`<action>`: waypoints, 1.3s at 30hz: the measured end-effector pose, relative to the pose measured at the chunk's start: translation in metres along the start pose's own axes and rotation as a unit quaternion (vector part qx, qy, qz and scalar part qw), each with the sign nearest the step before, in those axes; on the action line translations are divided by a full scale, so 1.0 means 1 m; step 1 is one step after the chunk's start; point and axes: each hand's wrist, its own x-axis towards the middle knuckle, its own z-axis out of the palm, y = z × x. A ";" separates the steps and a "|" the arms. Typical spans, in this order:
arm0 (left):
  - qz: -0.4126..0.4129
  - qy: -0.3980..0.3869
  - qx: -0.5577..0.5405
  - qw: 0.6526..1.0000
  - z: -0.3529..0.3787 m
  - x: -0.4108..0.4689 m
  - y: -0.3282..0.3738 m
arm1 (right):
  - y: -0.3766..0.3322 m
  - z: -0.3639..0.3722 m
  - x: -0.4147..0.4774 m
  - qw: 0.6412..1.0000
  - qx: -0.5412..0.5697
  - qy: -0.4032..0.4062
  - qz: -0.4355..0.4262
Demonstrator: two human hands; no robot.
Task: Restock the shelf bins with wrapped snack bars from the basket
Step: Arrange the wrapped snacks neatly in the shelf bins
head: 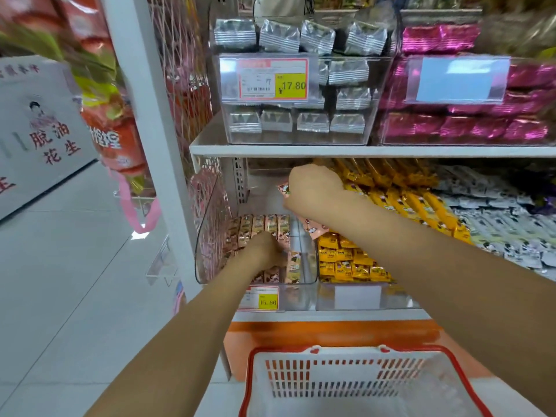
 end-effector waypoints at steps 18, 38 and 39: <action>0.170 -0.058 0.184 0.966 -0.026 0.045 -0.018 | -0.027 0.029 0.074 0.978 -0.093 -0.184 0.008; 0.095 -0.057 0.260 0.959 -0.027 0.057 -0.028 | -0.027 0.120 0.094 0.965 -0.198 -0.172 0.027; 0.094 -0.058 0.262 0.959 -0.027 0.056 -0.028 | -0.026 0.120 0.094 0.966 -0.186 -0.175 0.022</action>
